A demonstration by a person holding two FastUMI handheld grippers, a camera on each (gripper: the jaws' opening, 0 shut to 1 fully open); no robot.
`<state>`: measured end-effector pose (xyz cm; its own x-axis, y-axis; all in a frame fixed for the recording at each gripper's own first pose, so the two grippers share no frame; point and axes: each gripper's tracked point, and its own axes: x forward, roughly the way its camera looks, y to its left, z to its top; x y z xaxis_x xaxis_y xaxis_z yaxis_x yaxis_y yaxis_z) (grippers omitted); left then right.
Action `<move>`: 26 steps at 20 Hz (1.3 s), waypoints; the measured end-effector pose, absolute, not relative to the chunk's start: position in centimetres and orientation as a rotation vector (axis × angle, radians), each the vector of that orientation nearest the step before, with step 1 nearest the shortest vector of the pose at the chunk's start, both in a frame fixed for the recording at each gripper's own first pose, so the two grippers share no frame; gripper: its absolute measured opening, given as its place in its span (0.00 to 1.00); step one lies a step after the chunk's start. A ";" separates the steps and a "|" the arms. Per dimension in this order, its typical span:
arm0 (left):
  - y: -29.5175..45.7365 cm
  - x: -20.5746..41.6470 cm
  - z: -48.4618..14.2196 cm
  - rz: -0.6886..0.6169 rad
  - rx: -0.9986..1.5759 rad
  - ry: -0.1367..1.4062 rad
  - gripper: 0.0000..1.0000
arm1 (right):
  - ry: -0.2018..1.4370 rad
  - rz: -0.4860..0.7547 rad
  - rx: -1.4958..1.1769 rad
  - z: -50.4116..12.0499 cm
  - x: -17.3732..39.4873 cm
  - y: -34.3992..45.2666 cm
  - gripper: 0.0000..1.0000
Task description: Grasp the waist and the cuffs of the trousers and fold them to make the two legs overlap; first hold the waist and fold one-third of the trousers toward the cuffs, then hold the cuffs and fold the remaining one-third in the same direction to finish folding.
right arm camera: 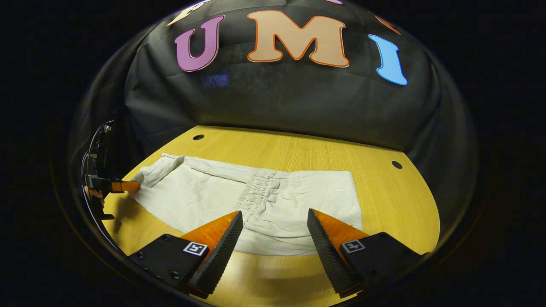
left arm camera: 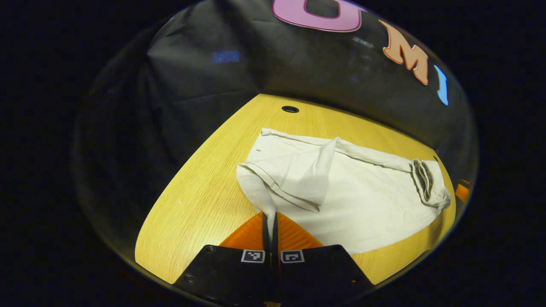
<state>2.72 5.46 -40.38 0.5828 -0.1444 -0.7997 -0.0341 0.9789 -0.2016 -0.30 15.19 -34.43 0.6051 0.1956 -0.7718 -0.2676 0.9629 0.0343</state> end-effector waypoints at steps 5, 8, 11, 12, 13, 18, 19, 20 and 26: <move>3.2 4.7 -36.3 -0.087 -0.205 0.884 0.00 | 0.855 0.263 -0.069 -33.1 0.5 12.3 0.98; 0.7 5.9 -33.2 -0.110 -0.243 0.832 0.00 | 0.847 0.269 -0.057 -32.7 0.7 11.0 0.98; -2.0 7.2 -30.3 -0.136 -0.287 0.770 0.00 | 0.835 0.279 -0.042 -32.3 0.8 9.7 0.98; -2.7 7.5 -29.5 -0.145 -0.289 0.756 0.00 | 0.832 0.280 -0.039 -32.2 0.9 9.3 0.98; -3.4 7.9 -28.7 -0.153 -0.291 0.743 0.00 | 0.829 0.281 -0.034 -32.2 0.9 8.8 0.98; -7.8 9.4 -25.3 -0.203 -0.303 0.698 0.00 | 0.819 0.276 -0.007 -31.7 0.8 6.4 0.98; -8.7 9.5 -24.9 -0.217 -0.302 0.689 0.00 | 0.817 0.272 -0.002 -31.6 0.8 5.8 0.98; -9.7 9.6 -24.3 -0.232 -0.301 0.685 0.00 | 0.815 0.267 0.003 -31.5 0.8 5.3 0.98; -16.8 10.5 -21.4 -0.339 -0.288 0.640 0.00 | 0.809 0.235 0.022 -31.0 0.6 1.5 0.98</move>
<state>10.45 -16.78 -21.43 0.7506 -0.3933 -0.5310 0.2182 0.9060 -0.3626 0.59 1.52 -31.02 0.6655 0.2165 -0.7143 -0.1998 0.9738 0.1090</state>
